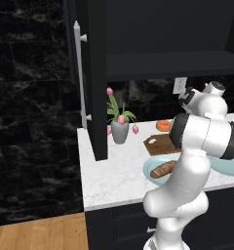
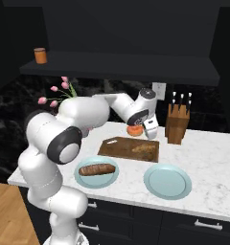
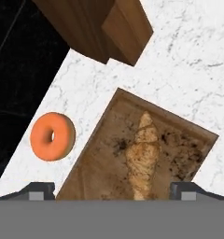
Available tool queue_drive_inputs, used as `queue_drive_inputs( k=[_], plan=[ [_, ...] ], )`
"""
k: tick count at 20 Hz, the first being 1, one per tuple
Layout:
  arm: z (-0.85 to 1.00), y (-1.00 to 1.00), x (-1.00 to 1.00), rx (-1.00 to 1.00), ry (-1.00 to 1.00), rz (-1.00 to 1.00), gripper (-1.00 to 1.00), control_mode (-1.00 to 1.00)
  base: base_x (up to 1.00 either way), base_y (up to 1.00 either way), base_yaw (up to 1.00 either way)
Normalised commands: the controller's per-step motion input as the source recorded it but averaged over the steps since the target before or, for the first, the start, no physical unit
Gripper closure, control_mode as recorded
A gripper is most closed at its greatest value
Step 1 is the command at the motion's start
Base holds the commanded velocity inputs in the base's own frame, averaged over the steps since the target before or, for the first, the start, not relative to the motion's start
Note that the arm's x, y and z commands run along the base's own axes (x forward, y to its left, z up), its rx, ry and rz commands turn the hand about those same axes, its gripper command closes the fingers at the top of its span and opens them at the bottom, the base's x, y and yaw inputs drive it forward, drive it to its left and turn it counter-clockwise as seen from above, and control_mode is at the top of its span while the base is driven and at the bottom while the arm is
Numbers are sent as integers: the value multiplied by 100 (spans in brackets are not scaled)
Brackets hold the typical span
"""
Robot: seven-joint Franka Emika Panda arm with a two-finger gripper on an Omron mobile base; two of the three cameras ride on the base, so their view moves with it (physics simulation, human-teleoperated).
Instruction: From the different types of pastries on the counter, select a croissant and place it on the cutting board. Then retrieve a jar of jam from the cabinet and place it alongside the croissant on the cutting board.
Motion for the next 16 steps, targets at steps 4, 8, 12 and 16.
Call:
queue_drive_inputs(
  k=[4, 8, 12, 16],
  plan=[
    [41, 23, -79, -15, -26, 34, -100, -100, 0, 0, 0],
    [26, 58, -80, -16, -16, 34, -100, -100, 0, 0, 0],
    [27, 90, -66, -18, -9, 36, -100, -100, 0, 0, 0],
    [51, 100, -49, -21, -2, 36, -100, -100, 0, 0, 0]
  ],
)
